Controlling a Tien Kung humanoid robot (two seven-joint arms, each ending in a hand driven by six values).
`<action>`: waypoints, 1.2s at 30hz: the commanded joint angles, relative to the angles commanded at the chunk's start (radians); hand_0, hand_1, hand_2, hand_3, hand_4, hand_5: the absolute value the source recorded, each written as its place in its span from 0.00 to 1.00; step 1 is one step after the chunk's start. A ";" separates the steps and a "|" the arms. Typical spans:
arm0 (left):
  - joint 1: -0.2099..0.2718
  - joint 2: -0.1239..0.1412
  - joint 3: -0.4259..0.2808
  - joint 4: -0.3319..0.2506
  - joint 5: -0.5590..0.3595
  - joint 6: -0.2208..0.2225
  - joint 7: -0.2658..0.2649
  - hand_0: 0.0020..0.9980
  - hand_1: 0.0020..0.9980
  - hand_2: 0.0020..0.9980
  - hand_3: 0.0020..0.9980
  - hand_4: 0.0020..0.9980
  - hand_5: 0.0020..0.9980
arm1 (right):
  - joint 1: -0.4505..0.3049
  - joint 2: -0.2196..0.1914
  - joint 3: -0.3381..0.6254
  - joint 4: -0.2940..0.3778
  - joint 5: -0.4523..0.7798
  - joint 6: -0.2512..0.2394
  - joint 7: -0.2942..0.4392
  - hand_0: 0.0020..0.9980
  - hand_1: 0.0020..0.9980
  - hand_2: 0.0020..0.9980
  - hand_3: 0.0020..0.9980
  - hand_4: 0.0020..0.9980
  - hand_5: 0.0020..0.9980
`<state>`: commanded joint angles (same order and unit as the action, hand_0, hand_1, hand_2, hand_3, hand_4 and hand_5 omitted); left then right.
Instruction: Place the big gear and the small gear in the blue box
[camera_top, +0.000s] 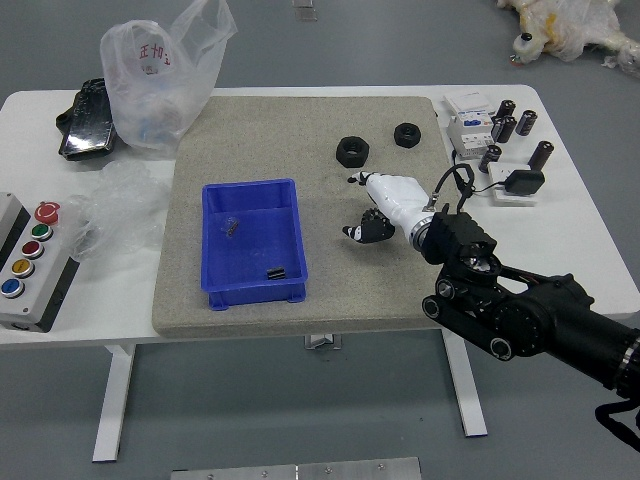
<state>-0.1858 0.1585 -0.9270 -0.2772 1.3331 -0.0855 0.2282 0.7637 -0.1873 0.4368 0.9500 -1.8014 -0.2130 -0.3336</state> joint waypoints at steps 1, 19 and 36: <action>0.000 0.000 0.000 0.000 0.001 0.000 0.000 0.71 0.54 0.54 0.70 0.72 0.59 | 0.001 -0.001 -0.004 -0.009 -0.001 0.006 -0.002 0.37 0.75 0.85 0.88 0.88 0.34; -0.002 0.000 0.004 -0.001 -0.005 -0.001 -0.004 0.71 0.54 0.54 0.70 0.72 0.59 | -0.010 0.000 -0.065 -0.049 0.066 -0.045 0.007 0.29 0.46 0.29 0.35 0.14 0.02; -0.002 -0.001 0.004 -0.001 -0.003 -0.001 -0.004 0.71 0.54 0.54 0.70 0.72 0.59 | 0.005 0.020 -0.040 0.296 -0.136 -0.104 -0.004 0.44 0.60 0.58 0.44 0.25 0.00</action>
<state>-0.1873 0.1572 -0.9232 -0.2780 1.3297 -0.0868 0.2246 0.7691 -0.1677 0.3969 1.2464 -1.9374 -0.3170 -0.3371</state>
